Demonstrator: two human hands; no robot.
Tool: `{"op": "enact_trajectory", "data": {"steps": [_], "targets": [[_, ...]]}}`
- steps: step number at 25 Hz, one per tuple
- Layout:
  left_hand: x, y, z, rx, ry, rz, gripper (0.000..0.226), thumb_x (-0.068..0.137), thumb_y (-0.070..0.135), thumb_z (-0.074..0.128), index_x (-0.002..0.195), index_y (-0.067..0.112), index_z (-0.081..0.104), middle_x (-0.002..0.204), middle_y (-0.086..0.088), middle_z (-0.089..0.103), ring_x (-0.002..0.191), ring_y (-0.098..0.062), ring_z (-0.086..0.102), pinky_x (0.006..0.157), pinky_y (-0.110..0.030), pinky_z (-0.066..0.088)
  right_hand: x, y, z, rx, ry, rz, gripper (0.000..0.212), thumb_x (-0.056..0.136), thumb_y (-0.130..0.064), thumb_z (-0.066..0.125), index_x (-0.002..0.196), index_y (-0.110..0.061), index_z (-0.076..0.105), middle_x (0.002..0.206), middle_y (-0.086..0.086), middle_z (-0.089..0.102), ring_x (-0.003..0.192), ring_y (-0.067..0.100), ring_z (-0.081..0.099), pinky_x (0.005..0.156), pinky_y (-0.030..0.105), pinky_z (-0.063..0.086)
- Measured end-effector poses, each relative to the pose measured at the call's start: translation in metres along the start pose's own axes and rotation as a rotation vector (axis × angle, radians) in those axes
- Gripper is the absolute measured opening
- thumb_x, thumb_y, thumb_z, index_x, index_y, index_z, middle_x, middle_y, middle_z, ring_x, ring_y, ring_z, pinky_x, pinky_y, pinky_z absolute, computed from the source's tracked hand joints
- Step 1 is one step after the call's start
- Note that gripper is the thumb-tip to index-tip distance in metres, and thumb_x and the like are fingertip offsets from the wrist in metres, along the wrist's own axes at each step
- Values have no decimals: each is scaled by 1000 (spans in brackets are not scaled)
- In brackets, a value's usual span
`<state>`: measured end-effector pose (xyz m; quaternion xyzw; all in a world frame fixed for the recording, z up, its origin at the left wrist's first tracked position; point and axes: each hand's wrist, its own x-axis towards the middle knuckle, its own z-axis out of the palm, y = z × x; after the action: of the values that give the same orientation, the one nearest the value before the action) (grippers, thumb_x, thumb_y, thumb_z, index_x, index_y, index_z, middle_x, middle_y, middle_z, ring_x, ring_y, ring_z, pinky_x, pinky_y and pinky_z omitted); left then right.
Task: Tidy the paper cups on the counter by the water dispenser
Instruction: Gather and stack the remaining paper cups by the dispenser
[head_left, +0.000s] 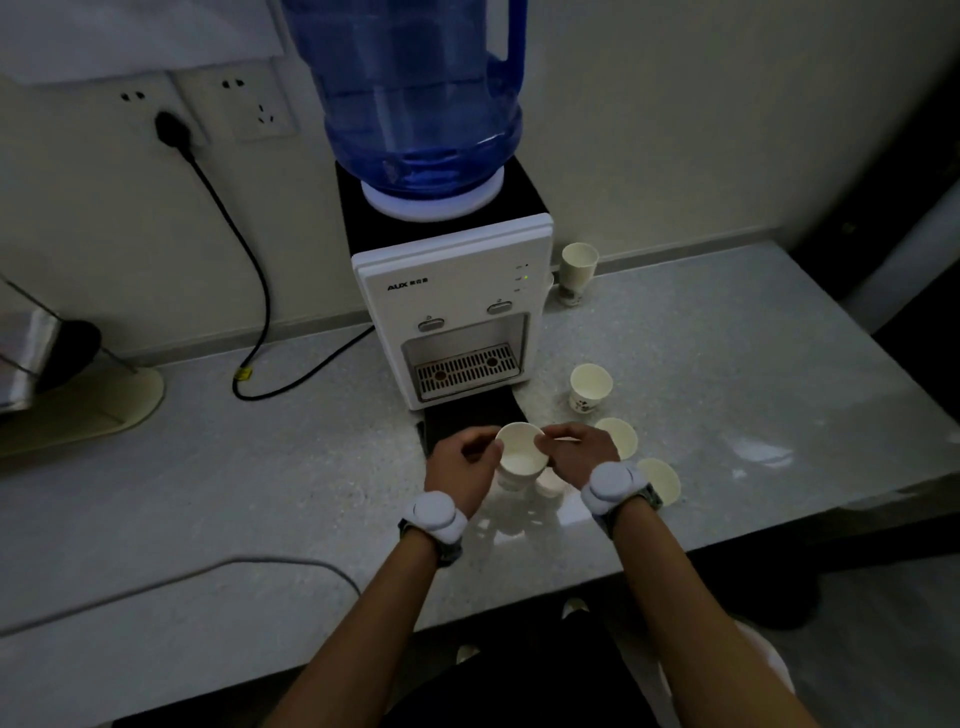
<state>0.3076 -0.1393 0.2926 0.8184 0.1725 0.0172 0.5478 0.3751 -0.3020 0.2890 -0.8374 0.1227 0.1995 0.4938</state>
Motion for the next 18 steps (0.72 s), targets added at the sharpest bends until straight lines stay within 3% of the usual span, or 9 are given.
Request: {"op": "enact_trajectory", "data": {"steps": [2, 5, 10, 18], "targets": [[5, 8, 5, -57, -17, 11, 22, 90, 25, 64, 109, 22, 73, 104, 4, 75, 97, -10, 70, 87, -30, 59, 3, -2, -8, 9, 37, -7, 20, 74, -35, 78, 58, -37, 66, 71, -4, 70, 61, 4, 64, 64, 22, 53], [13, 17, 18, -56, -40, 20, 23, 90, 24, 65, 111, 18, 73, 106, 0, 75, 98, -13, 70, 90, -40, 58, 9, 1, -22, 60, 82, 1, 24, 72, -34, 78, 52, -41, 66, 69, -6, 71, 73, 16, 70, 73, 28, 57], [21, 21, 35, -4, -92, 12, 24, 90, 24, 64, 111, 18, 73, 107, 0, 74, 98, -13, 70, 92, -38, 58, 14, 13, -35, 51, 93, 42, 17, 70, -39, 79, 60, -40, 66, 81, -1, 74, 82, 18, 71, 79, 29, 57], [29, 14, 52, 127, -162, -23, 27, 90, 23, 63, 115, 19, 71, 110, 0, 74, 101, -12, 68, 87, -20, 50, 27, 34, -35, 33, 51, 94, 6, 76, -33, 75, 77, -31, 70, 103, 9, 75, 100, 27, 69, 95, 42, 54]]}}
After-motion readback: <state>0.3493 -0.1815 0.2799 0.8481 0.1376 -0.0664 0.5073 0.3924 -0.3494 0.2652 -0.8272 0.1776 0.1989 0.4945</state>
